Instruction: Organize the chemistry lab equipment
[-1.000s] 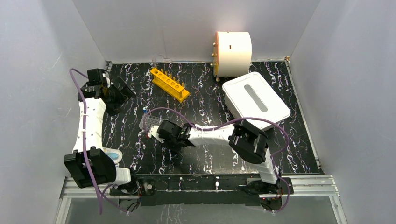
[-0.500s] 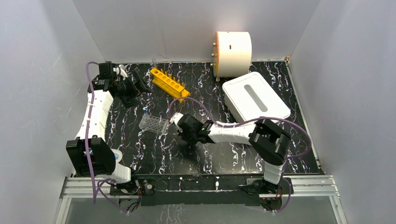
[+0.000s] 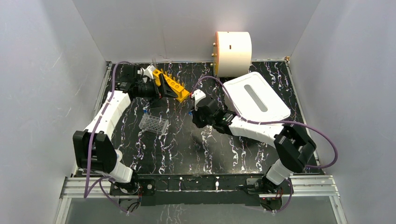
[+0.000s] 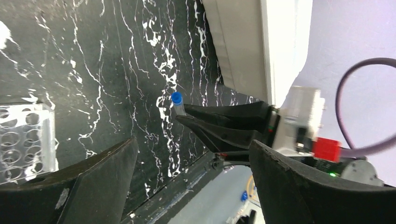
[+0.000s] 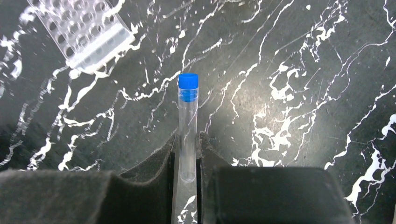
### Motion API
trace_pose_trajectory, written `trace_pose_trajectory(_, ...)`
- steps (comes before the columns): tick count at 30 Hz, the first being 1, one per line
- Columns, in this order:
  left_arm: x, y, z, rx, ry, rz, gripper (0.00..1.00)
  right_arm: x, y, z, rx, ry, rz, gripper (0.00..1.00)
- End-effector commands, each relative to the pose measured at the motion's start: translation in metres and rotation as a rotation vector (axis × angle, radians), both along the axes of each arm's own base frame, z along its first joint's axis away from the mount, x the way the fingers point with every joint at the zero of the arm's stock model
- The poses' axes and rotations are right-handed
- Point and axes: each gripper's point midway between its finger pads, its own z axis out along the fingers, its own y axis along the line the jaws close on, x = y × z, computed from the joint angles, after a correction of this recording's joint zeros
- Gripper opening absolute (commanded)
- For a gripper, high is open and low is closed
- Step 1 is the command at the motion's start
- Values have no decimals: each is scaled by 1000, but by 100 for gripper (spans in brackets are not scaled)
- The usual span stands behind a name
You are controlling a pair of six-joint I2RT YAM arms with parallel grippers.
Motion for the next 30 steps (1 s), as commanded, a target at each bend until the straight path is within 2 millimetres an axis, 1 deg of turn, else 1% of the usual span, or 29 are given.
trace_pose_trajectory(1,-4,-23,-14,-93,94,-35,86,11,17,49,203,-48,-10,22)
trace_pose_trajectory(6,-15,-47,-26,-133,135,-113,75,10,22,61,255,-41,19,22)
trace_pose_trajectory(9,-23,-59,-32,-136,148,-152,72,8,25,63,273,-27,41,22)
trace_pose_trajectory(11,-27,-63,-37,-137,161,-163,71,7,27,63,277,-24,47,22)
trace_pose_trajectory(13,-28,-66,-41,-142,171,-165,67,7,27,62,279,-24,48,22)
trace_pose_trajectory(17,-30,-68,-53,-134,206,-160,55,8,28,62,277,-25,48,22)
trace_pose_trajectory(22,-30,-67,-66,-103,236,-132,47,9,28,60,271,-24,48,22)
trace_pose_trajectory(24,-31,-67,-71,-99,251,-128,44,5,31,60,278,-12,75,22)
trace_pose_trajectory(27,-29,-68,-70,-108,264,-117,39,2,35,58,275,-6,110,22)
trace_pose_trajectory(30,-28,-72,-59,-138,271,-120,36,1,36,55,269,-1,123,22)
